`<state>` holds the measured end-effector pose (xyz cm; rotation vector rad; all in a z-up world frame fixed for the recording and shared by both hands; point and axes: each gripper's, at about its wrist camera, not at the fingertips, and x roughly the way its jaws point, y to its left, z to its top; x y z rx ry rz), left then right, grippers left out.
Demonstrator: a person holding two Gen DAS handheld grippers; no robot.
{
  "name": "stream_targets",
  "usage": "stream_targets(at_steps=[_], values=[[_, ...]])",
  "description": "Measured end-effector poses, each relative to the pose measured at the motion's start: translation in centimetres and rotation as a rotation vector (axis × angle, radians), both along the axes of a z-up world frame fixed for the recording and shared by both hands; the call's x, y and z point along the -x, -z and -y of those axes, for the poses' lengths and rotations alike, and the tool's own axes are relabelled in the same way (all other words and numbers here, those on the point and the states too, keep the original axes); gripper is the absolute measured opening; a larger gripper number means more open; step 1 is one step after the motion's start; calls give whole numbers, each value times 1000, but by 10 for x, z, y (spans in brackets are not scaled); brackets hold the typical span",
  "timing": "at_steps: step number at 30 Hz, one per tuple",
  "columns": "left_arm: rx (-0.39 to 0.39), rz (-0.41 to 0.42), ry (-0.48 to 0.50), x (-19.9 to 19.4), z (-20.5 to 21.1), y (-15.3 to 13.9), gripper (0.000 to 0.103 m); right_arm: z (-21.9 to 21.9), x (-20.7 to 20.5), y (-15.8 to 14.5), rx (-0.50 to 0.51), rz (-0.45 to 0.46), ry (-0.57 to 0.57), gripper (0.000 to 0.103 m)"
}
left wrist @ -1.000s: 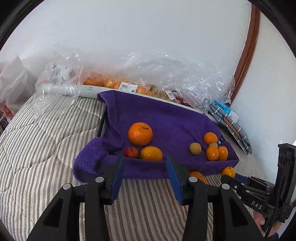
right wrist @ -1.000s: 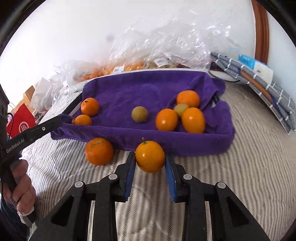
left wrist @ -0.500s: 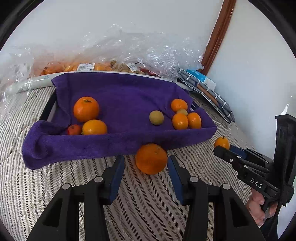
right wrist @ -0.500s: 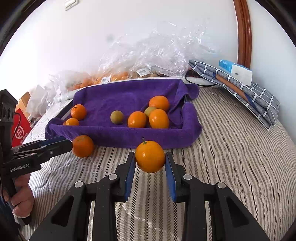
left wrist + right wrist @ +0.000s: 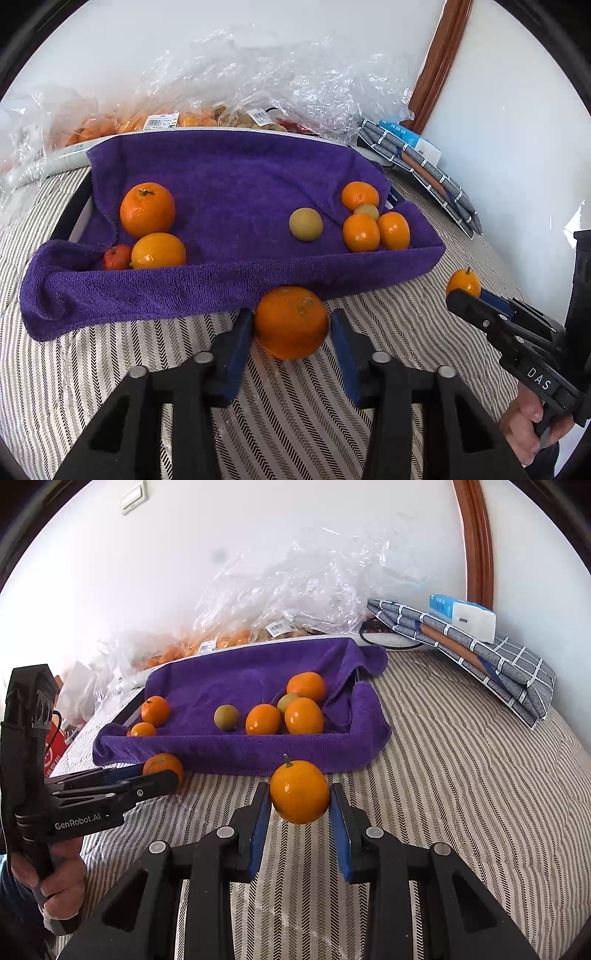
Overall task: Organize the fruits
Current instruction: 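Grasp a large orange with the left tool while the right tool holds its orange, then place both oranges onto the towel and open both tools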
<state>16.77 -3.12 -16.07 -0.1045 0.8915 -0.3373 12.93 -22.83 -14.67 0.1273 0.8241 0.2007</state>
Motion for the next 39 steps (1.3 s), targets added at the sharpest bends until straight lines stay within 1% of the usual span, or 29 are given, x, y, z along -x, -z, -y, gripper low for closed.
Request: stream_targets(at_steps=[3,9,12,17,21,25,31,36,39], values=[[21,15,5,3,-3,-2,40,0,0,0,-2,1,6,32],[30,66,23,15,-3,-12,39,3,1,-1,-3,5,33,32],[54,85,16,19,-9,-18,39,6,1,-1,-7,-1,52,32],[117,115,-40,20,-26,-29,39,10,0,-1,-33,-10,76,32],[151,139,-87,21,-40,-36,39,12,0,-2,-42,-18,86,32],[174,157,-123,21,-50,-41,39,11,-3,-9,-42,-9,88,32],[176,180,-192,20,-63,-46,39,8,-14,-23,-36,18,80,32],[175,205,-247,17,-80,-53,39,-2,-34,-33,-33,38,49,32],[145,218,-277,9,-89,-56,39,-10,-48,-40,-25,53,22,32]])
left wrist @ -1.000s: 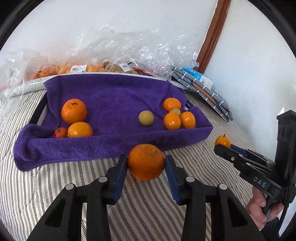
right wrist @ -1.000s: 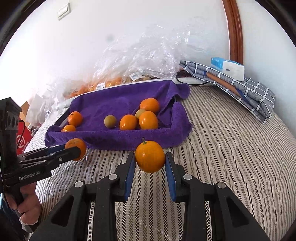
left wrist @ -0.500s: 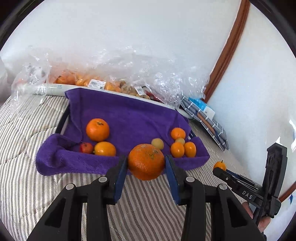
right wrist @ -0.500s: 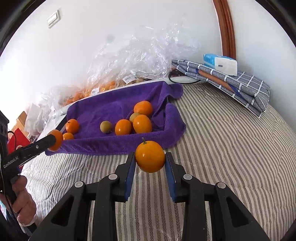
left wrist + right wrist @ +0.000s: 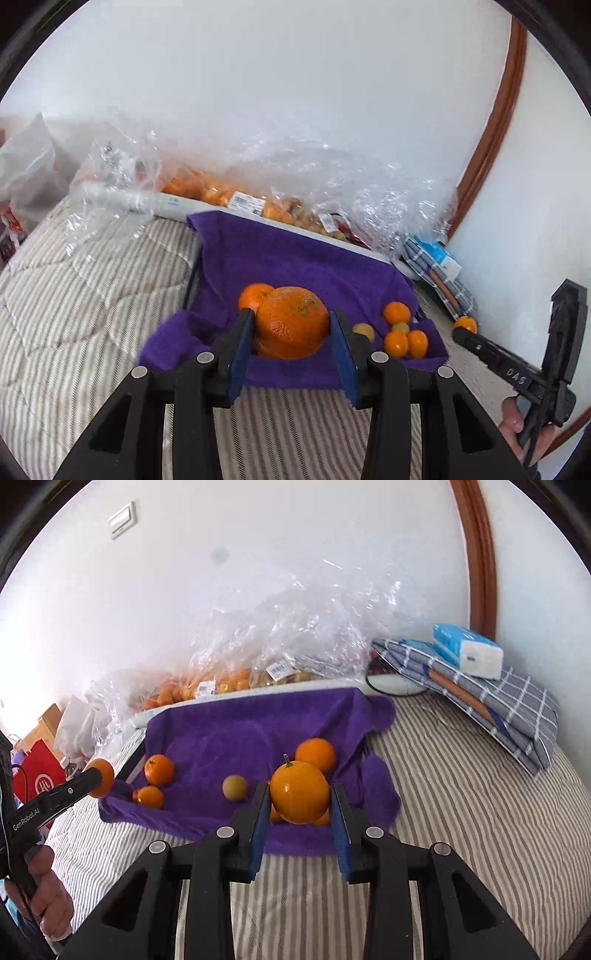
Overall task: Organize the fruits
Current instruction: 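Place both oranges onto the towel and open both tools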
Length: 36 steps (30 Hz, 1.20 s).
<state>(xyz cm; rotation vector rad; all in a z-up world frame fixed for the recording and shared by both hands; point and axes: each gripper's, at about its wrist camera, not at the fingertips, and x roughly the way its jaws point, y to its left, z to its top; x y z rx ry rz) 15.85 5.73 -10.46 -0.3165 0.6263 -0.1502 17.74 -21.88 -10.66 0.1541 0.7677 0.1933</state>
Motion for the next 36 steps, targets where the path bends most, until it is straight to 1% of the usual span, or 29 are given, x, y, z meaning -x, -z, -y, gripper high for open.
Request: stream_targets(at_steps=[3,8,11,13,15,17,20,26,30,36], values=[[-12,-8,-19,-12,-7,-3,39,-7,-14,-5,9,14,-29,32],[-26,-1,17,-36,3,-10,39,-21,-42,0,22,4,-84,32],[-32,-11,30,-49,13,-2,39,-29,-56,9,25,-17,-115,32],[-13,-26,38,-53,14,6,39,-34,-63,17,25,-35,-135,32],[0,-43,45,-55,14,15,39,-38,-65,26,29,-47,-156,32],[-6,-58,48,-56,15,22,39,-42,-66,36,31,-58,-178,32],[-13,-68,62,-57,17,26,39,-48,-69,44,62,-77,-188,32],[2,-81,83,-57,19,29,39,-46,-73,51,45,-96,-177,32],[-4,-93,87,-60,21,31,39,-43,-74,52,31,-98,-166,32],[-15,-94,87,-63,23,32,39,-42,-70,51,38,-90,-165,32]])
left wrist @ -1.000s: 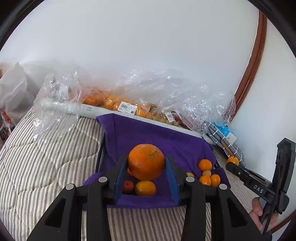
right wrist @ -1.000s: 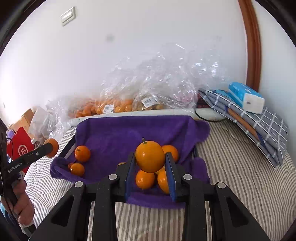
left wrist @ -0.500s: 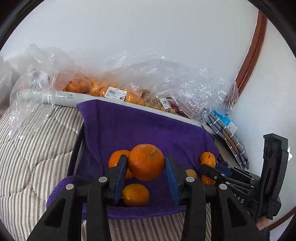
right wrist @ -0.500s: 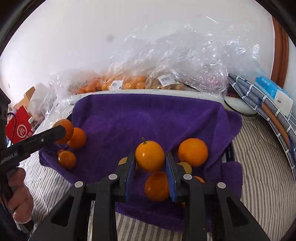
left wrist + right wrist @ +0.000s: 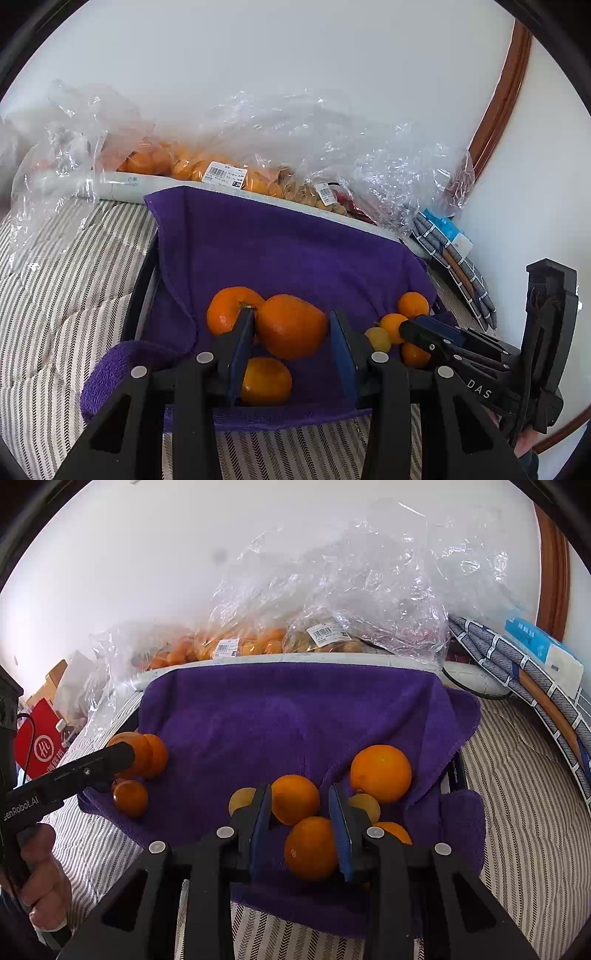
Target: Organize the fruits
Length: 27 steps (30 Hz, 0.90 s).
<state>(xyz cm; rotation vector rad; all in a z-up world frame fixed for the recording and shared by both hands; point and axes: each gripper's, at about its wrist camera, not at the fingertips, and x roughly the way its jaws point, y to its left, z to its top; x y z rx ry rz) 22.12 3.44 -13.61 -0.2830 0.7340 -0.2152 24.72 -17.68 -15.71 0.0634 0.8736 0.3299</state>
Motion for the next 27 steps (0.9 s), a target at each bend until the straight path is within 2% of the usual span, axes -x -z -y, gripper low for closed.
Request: stream_targets(at_steps=[7,15,23,27], values=[[-6,37,-3,6,0,-6,39,8,6,-5,-33,12,26,39],[-5,21,5,5,2,-4,39,9,10,-5,-37,14,50,40],[-7,33,5,11,2,-11,44,17,12,-10,-53,24,76,40],[-11,44,-11,14,0,-17,45,18,15,-16,-41,11,100,44]])
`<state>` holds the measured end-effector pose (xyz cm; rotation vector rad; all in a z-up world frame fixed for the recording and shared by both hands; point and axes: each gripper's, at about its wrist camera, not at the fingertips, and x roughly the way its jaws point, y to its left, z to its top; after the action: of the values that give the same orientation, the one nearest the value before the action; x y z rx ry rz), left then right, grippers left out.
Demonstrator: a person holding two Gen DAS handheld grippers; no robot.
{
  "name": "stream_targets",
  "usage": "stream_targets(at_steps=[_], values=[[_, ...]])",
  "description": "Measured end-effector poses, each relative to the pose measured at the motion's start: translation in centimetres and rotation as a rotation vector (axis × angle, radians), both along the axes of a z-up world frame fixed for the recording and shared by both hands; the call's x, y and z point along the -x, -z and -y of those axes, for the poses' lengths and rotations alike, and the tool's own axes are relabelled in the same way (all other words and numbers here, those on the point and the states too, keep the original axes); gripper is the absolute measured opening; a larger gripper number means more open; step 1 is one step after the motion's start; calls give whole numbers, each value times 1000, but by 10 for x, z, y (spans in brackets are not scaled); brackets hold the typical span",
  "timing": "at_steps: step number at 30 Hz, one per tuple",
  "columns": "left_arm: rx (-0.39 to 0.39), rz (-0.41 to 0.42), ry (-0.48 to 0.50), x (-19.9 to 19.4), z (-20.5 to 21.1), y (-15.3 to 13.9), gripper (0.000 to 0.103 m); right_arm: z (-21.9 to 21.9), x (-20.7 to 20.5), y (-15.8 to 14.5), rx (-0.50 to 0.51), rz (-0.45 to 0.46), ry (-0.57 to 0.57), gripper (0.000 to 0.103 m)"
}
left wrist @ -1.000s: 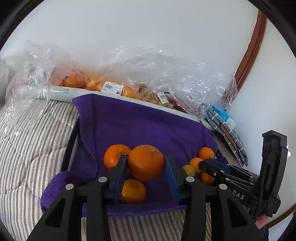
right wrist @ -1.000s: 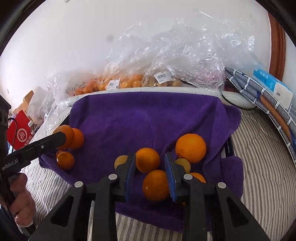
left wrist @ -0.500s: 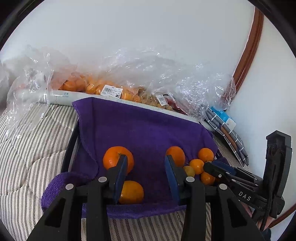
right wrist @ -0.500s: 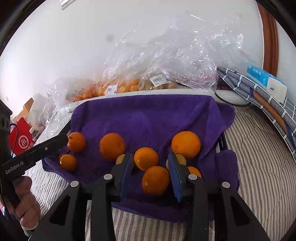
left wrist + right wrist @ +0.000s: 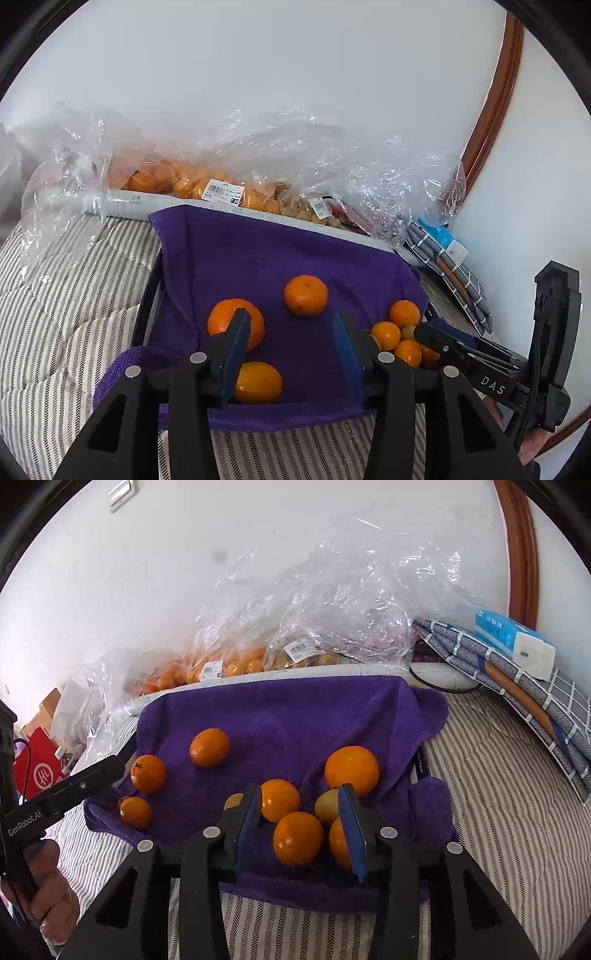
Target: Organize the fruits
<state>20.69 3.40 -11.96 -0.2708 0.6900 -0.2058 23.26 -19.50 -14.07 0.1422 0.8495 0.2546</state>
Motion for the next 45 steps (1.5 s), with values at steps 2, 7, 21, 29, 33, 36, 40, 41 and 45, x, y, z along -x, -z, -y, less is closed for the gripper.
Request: stream_targets(at_steps=[2,7,21,29,33,36,40,41,45], values=[[-3,1,0,1,-1,-3,45,1,3,-4,4,-10,21,51],[-52,11,-18,13,-2,-17,45,0,16,-20,27,-21,72,55],[-109,27,-68,115,-3,-79,75,6,125,-111,140,57,161,82],[-193,67,-64,168,19,-109,90,10,185,-144,122,109,145,103],[-219,75,-83,183,22,-113,91,11,202,-149,144,110,157,103],[-210,64,-83,190,21,-113,91,12,212,-151,146,115,164,103],[-214,69,-83,197,23,-116,91,14,221,-152,139,114,167,103],[-218,70,-83,198,24,-116,91,14,222,-152,137,114,167,103],[-228,76,-86,200,27,-117,91,15,224,-150,138,106,173,103]])
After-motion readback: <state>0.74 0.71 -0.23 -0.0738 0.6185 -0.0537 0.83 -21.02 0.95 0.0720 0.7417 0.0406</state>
